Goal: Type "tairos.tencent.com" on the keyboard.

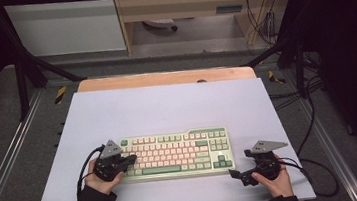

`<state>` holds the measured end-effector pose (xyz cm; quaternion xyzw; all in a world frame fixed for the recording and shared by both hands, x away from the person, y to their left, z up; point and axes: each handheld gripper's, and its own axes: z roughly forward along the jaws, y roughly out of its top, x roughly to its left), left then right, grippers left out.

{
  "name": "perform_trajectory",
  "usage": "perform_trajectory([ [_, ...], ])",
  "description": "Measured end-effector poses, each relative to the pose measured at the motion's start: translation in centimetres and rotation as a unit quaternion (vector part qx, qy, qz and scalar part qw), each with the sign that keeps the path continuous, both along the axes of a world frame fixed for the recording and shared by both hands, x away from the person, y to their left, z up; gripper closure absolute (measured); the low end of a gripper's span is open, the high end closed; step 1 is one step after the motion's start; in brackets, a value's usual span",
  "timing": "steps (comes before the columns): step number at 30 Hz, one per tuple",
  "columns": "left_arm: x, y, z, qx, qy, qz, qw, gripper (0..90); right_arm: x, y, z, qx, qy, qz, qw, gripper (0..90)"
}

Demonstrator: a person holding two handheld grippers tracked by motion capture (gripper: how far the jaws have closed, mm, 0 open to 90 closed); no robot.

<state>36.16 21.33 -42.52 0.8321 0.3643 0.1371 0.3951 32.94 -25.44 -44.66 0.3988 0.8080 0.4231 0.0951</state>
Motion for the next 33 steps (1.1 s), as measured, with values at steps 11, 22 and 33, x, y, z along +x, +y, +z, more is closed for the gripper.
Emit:
perform_trajectory([
  [11,-0.2,0.0,0.2,-0.002,-0.006,-0.007,1.0,89.9,-0.1,0.3,0.6,0.007,-0.007,0.004,0.9999,0.2],
  [22,-0.2,0.2,0.2,-0.005,-0.006,-0.007,0.9999,89.9,-0.2,1.8,1.4,-0.004,-0.015,0.014,0.9998,0.2],
  [33,-0.2,0.2,0.2,-0.006,-0.007,-0.008,0.9999,89.8,0.0,3.7,2.3,0.003,-0.034,0.034,0.9988,10.4],
])
